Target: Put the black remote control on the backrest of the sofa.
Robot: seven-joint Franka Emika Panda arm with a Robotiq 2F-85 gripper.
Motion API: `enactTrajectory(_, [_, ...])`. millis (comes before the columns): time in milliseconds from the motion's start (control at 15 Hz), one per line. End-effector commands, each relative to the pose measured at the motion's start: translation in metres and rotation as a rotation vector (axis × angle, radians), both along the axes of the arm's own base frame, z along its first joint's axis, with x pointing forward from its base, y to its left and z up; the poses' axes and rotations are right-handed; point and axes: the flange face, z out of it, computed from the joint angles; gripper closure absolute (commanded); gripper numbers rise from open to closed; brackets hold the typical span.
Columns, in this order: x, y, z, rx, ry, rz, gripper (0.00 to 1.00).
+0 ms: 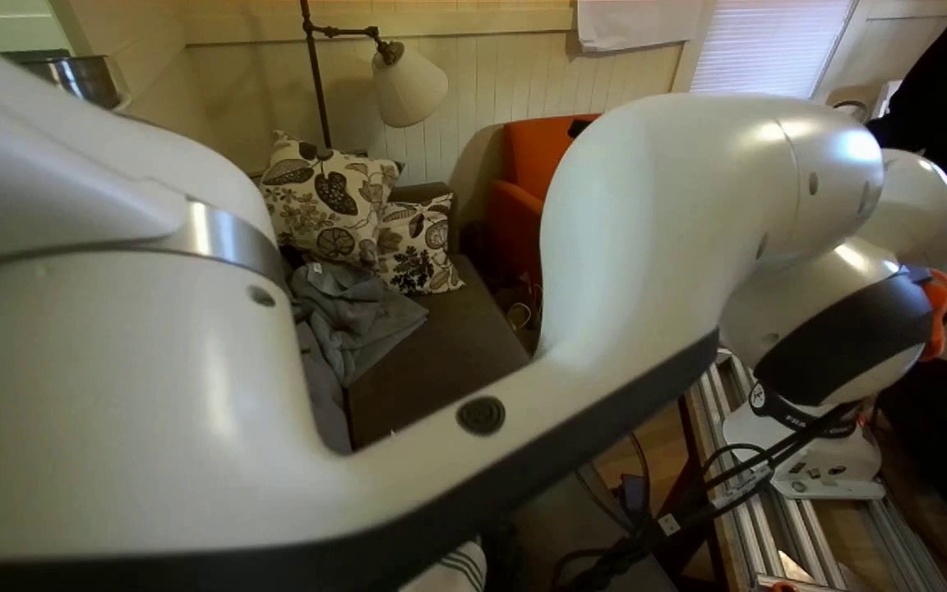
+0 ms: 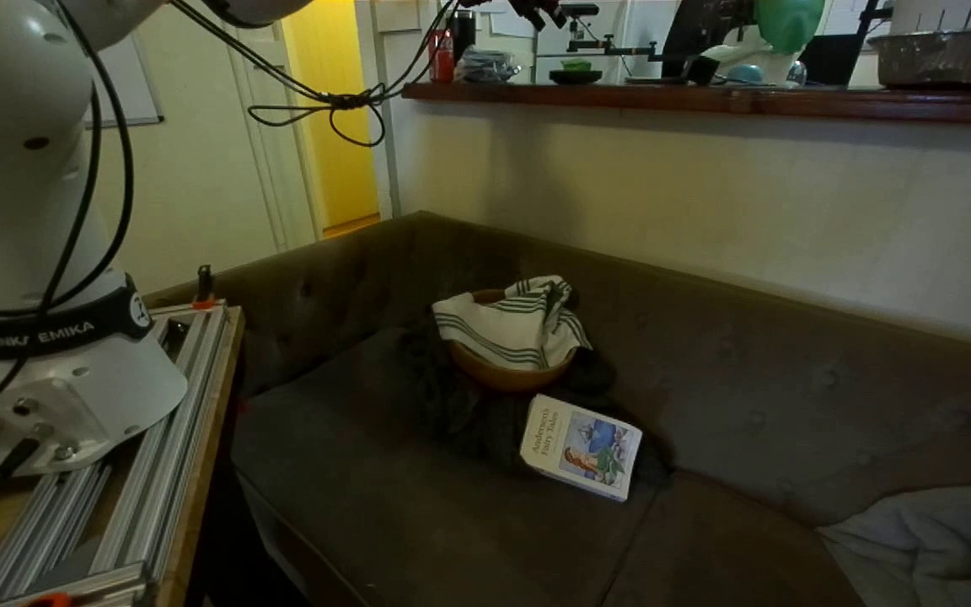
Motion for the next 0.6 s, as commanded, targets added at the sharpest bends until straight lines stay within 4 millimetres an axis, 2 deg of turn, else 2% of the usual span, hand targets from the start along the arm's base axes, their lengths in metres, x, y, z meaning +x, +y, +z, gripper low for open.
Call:
enactTrajectory(0, [0.012,-0.023,0.013,0.033,0.091,0.167,0.00])
enactTrajectory(133, [0.014,-0.032,0.009,0.034,0.179,0.231,0.00])
enactTrajectory(200, [0.018,-0.028,0.005,0.019,0.107,0.163,0.00])
enactTrajectory(267, [0.020,-0.033,0.005,0.022,0.127,0.187,0.00])
enactTrajectory(533, [0.024,-0.030,-0.016,0.003,0.145,0.196,0.00])
